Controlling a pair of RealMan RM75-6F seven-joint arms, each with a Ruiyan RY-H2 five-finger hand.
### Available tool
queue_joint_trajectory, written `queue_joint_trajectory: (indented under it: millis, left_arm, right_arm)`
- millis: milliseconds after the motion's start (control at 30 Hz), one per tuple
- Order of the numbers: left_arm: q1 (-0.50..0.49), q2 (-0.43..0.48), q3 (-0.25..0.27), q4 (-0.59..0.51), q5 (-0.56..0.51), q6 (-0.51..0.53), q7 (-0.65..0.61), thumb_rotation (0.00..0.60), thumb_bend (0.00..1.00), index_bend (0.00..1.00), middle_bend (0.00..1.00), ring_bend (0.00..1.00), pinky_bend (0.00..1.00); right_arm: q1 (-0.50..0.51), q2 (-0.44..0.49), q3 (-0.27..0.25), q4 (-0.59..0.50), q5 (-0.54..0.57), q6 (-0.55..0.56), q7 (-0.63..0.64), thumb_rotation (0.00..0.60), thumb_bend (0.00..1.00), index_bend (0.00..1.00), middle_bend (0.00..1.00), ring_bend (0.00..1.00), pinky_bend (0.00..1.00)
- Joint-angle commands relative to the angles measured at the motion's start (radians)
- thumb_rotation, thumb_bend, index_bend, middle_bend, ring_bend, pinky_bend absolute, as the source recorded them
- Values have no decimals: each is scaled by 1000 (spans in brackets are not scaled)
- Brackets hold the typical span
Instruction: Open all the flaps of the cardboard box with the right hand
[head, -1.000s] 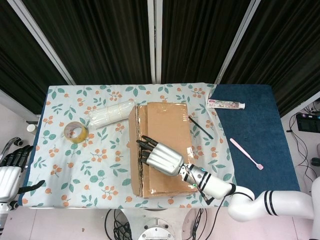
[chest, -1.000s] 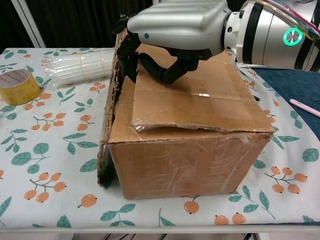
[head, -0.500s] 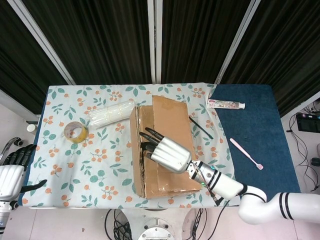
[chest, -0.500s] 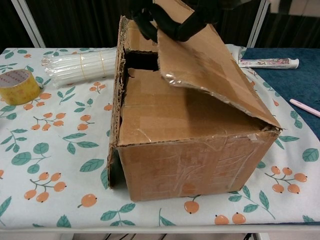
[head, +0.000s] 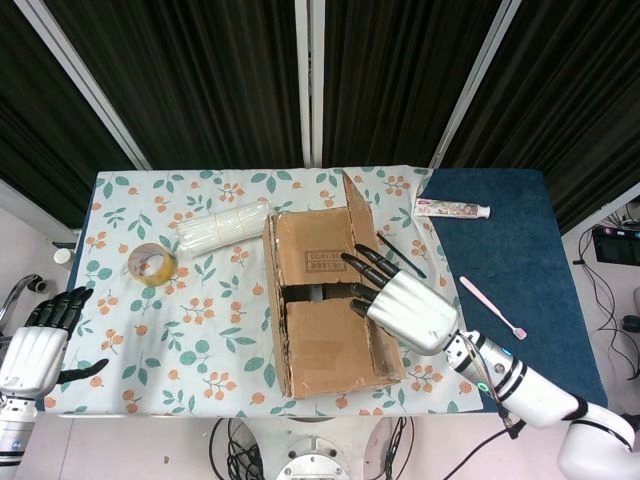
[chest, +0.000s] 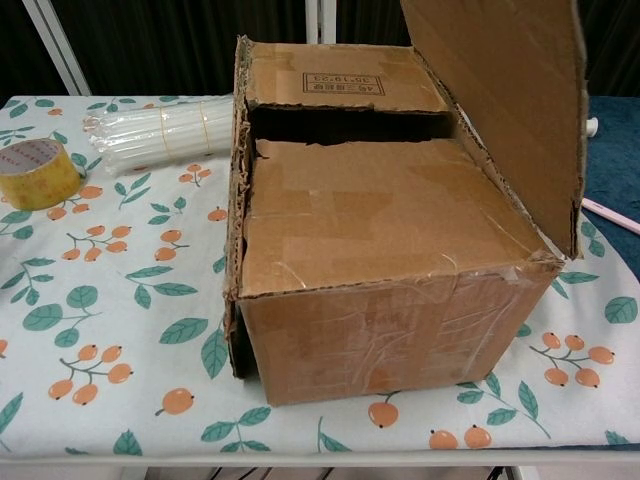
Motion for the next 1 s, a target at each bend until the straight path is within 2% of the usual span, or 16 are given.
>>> queue_joint_trajectory:
  millis: [33,267,400,833,933,1000]
  left_arm:
    - [-5,5,1,-25,6,-4,27,488,0,63,87,101,170]
    - [-9,15,4,-79,12,-7,87,492,0,63,87,101,169]
    - [-17,15,6,-106,15,-19,120,512,0,63,87,101,169]
    - [-35,12,2,-157,12,-39,182,512,0,64,87,101,169]
    - [-31,14,2,-158,13,-30,181,514,0,63,87,101,169]
    - [-28,12,2,-155,18,-20,174,512,0,63,87,101,169]
  right_arm:
    - [-53,42,-27,1,-79,56,61,600,682,532,389,0,0]
    - [-128,113,-58,33,-165,134,180,600,684,520,390,0,0]
    - [-177,159,-74,63,-212,201,262,600,684,500,381,0,0]
    - [-291,209,-103,192,-238,322,448,600,669,441,354,0,0]
    - [-292,209,-95,198,-231,320,464,600,660,385,344,0,0]
    - [-288,193,-81,192,-231,319,434,600,645,270,262,0,0]
